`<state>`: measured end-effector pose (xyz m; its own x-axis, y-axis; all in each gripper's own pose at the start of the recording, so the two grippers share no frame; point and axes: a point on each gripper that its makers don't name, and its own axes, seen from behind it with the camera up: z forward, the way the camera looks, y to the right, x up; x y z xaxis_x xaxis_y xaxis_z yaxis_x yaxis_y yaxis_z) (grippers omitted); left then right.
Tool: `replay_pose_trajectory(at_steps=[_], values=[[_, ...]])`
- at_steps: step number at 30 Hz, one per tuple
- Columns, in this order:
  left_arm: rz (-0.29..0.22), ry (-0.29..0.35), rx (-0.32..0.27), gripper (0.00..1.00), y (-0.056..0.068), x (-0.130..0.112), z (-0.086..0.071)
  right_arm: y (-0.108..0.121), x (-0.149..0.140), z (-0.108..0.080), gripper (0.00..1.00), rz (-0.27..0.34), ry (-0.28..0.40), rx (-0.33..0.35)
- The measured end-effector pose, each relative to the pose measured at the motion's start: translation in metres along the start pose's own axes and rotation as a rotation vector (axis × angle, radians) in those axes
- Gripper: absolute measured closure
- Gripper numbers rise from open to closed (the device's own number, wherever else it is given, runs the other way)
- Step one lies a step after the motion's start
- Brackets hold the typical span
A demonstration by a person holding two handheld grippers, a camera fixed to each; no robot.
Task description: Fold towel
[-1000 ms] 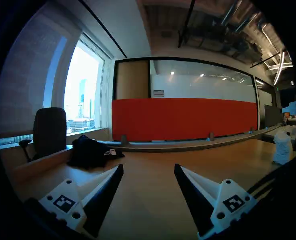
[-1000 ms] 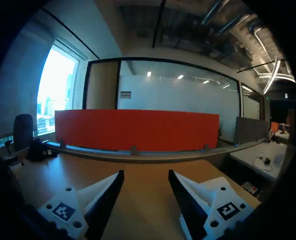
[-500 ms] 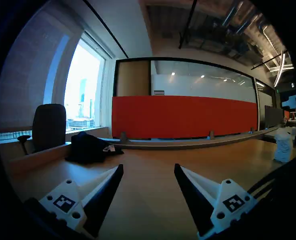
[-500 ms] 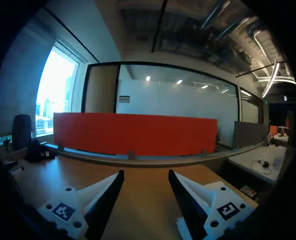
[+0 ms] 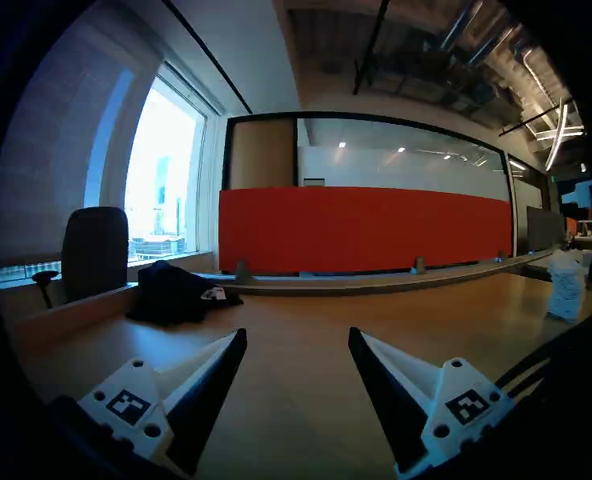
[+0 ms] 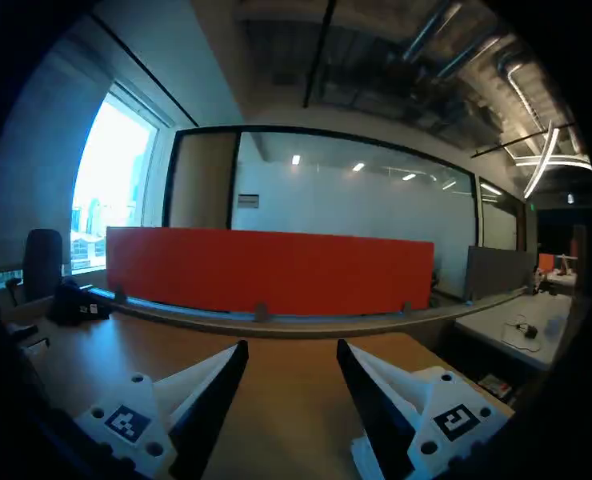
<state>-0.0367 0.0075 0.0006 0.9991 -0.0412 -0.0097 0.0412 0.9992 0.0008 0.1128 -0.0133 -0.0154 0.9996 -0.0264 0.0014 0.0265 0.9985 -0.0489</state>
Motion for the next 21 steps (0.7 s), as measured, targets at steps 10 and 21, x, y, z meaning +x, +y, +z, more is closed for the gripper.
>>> replay_pose_trajectory(at_steps=[10,21], values=[[0.003,-0.001,0.001,0.06,-0.001,0.000,0.000,0.005,-0.009,0.003,0.15,0.010,-0.003,0.001],[0.004,-0.002,0.001,0.05,-0.001,0.000,0.000,-0.001,-0.005,0.014,0.15,0.008,0.040,0.017]])
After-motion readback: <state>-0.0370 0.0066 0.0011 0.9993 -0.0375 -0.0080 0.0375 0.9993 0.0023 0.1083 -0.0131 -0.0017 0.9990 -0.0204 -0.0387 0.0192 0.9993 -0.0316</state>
